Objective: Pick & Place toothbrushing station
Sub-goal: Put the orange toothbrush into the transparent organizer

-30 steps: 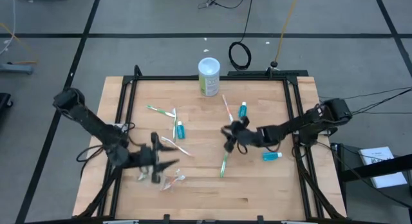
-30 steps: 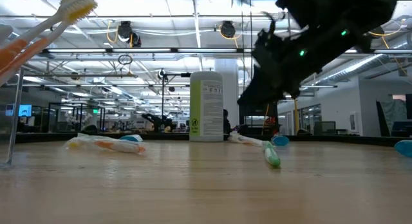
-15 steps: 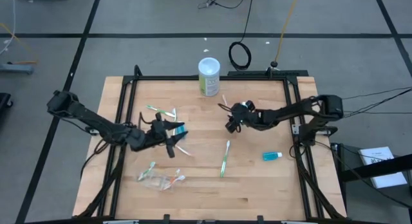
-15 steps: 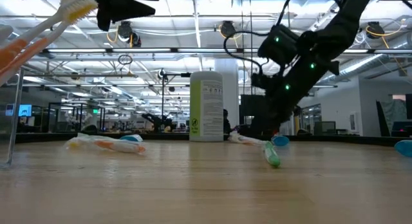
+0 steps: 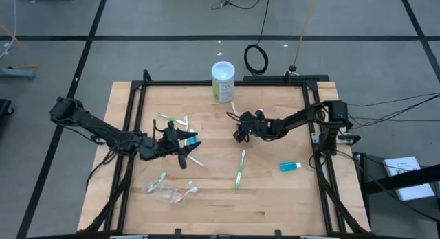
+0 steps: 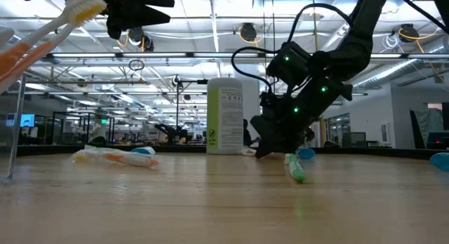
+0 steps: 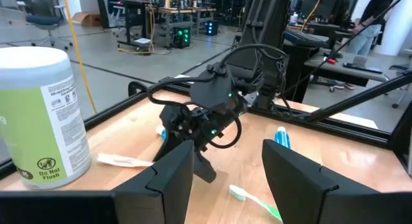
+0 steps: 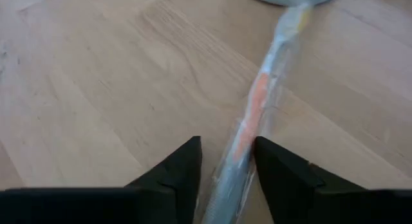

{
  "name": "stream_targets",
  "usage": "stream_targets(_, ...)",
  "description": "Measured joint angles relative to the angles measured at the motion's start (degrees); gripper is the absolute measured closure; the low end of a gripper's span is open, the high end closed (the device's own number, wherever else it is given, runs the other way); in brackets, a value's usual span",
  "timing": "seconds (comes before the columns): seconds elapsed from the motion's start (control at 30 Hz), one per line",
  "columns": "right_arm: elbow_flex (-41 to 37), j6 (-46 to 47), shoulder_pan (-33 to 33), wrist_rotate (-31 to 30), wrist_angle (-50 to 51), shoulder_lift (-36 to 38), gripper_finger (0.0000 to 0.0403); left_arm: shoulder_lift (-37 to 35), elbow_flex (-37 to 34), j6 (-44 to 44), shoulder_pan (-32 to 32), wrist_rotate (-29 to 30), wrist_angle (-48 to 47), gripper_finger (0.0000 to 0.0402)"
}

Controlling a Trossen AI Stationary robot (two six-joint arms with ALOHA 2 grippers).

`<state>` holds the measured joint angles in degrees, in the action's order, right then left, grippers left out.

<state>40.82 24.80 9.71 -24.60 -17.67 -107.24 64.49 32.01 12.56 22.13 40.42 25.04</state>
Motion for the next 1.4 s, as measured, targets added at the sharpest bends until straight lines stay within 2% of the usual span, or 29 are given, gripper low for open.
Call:
stream_targets(0.27,-0.10,-3.13,-0.83,0.41,1.05,-0.14,0.0383,0.00,0.00,-0.02,0.00,0.00,0.00,0.0213)
stream_targets(0.53,-0.19,-5.19,-2.15,2.43,-2.40,3.24,0.0384,0.00,0.00,0.24,0.00,0.00,0.02,0.0213)
stream_targets(0.67,-0.55,-7.88,-5.76,3.54,-5.67,9.37,0.0385,0.00,0.00,0.27,0.01,-0.03,0.04,0.0213)
stream_targets(0.87,-1.46,-11.12,-14.50,0.87,-12.67,19.35,0.0385,0.00,-0.02,0.30,0.28,-1.14,0.51,0.0213)
stream_targets(0.97,-3.00,-13.11,-19.78,-1.56,-17.82,22.75,0.0385,0.02,-0.02,0.07,0.30,-1.75,0.79,0.0213)
stream_targets(1.13,-8.12,-15.85,-28.43,-11.15,-28.64,23.85,0.0385,0.02,-0.02,0.03,0.28,-1.66,1.16,0.0213)
stream_targets(1.3,-14.76,-20.24,-33.90,-12.76,-49.74,21.61,0.0385,0.02,-0.02,-0.28,0.03,-1.90,1.36,0.0213)
stream_targets(1.4,-17.73,-21.76,-35.55,-12.90,-58.89,19.68,0.0385,0.35,-0.02,-0.39,-0.27,-1.88,1.63,0.0213)
